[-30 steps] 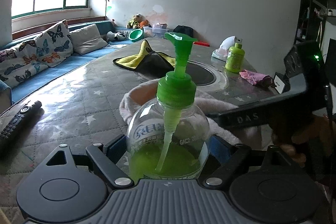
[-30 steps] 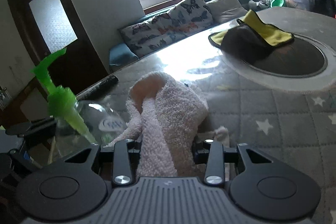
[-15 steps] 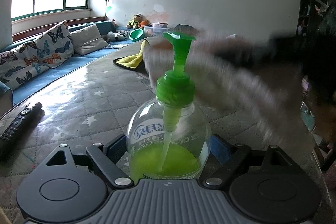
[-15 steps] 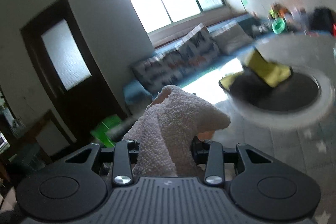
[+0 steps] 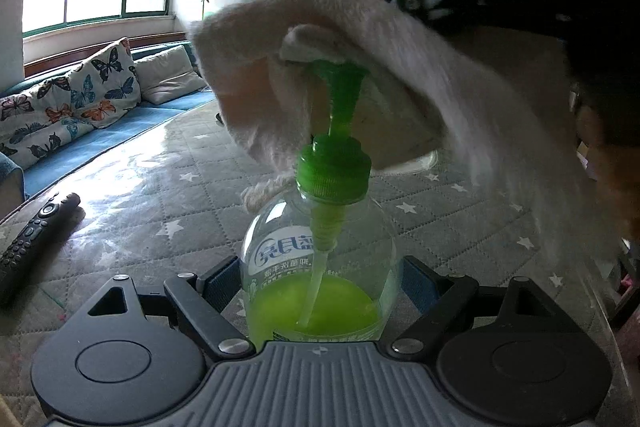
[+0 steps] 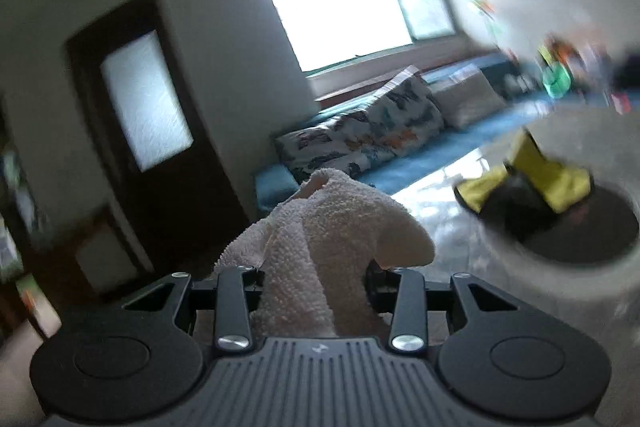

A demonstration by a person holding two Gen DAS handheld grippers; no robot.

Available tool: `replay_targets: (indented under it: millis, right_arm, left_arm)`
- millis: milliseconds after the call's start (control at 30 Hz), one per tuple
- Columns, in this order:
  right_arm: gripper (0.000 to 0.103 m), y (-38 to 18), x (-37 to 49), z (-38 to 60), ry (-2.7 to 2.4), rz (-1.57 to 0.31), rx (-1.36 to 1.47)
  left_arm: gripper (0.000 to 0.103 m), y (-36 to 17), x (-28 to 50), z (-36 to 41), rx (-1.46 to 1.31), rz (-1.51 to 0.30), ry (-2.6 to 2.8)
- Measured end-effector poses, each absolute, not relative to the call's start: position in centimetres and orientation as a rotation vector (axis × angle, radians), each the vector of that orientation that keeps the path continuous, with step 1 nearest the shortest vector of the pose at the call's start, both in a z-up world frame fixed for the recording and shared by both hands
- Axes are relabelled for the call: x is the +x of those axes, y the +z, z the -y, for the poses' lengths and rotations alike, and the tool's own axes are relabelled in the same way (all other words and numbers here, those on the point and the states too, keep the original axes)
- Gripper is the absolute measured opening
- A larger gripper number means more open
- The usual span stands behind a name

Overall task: Clean container
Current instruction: 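Wipe the towel over the pump head with the right gripper while the left gripper holds the bottle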

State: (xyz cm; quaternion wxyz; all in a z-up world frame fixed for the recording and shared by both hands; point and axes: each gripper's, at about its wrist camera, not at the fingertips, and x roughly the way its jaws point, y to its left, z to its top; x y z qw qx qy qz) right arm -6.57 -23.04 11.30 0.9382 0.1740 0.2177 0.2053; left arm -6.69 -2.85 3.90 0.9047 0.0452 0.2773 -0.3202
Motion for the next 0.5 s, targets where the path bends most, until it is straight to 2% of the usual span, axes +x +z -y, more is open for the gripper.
replay_targets:
  millis: [333,500]
  right_arm:
    - [0.038,3.2,-4.3,25.6,0.374,-0.67,0.392]
    - [0.038,1.6,-5.6,25.8,0.376,-0.716,0.262]
  left_arm:
    - [0.088,3.8,-6.2,2.8,0.106,-0.57,-0.679]
    - [0.088,4.2,-5.8,2.8,0.118,-0.56,-0.685]
